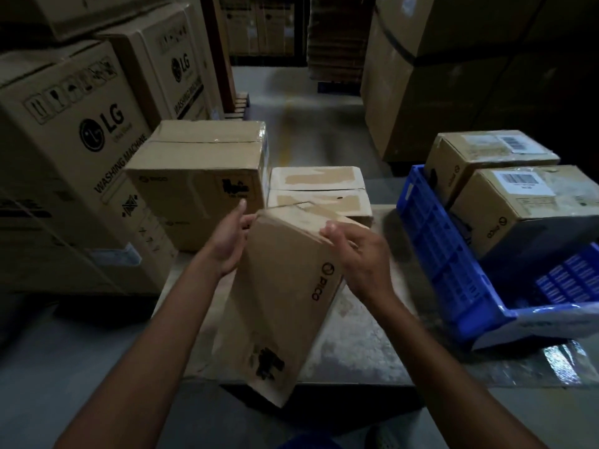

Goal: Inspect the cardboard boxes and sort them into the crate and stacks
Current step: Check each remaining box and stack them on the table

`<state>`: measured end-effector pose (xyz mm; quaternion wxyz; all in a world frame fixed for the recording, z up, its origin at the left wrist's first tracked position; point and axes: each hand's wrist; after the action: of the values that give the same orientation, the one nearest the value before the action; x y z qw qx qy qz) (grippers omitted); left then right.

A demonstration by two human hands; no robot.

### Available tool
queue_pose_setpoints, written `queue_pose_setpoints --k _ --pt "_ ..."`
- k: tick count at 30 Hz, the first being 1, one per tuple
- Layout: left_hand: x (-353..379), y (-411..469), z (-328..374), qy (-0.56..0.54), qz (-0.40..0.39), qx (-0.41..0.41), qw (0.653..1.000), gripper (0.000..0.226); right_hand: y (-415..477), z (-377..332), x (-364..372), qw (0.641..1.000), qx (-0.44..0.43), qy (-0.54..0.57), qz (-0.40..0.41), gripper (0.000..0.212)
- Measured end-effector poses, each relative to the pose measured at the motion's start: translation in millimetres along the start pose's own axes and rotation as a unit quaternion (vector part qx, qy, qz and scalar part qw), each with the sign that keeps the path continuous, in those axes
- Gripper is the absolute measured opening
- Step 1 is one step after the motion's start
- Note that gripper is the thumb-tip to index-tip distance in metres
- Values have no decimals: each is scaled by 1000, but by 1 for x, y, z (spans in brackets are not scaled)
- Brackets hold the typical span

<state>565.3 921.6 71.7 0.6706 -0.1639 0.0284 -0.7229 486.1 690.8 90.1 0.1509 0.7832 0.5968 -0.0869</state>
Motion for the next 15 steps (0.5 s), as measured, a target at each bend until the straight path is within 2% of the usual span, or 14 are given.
queue_pose_setpoints --k 3,5,6,10,12,15 --pt "10 -12 7 -23 -33 -57 998 51 -3 8 15 979 168 109 31 32" --pt "16 -19 7 -32 -30 -60 997 44 -3 9 18 948 254 190 -16 34" --pt "18 -22 5 -39 -27 -56 997 42 -3 8 16 938 266 218 -36 40" --pt "28 -36 -11 -74 -28 -18 997 31 -3 14 0 957 213 185 -71 47" --pt "37 -41 -18 -98 -27 -1 995 32 -2 20 -7 966 178 164 -88 48" --pt "46 -41 -37 -102 -22 22 994 37 -5 28 -17 979 156 88 -99 60"
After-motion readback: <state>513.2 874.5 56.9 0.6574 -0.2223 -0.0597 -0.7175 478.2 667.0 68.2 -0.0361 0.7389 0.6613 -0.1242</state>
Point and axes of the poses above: each hand's wrist, its own y-axis towards the middle knuckle, its own x-axis out of the palm, z = x × y, and after that the axes turned 9 degrees about x, right-handed
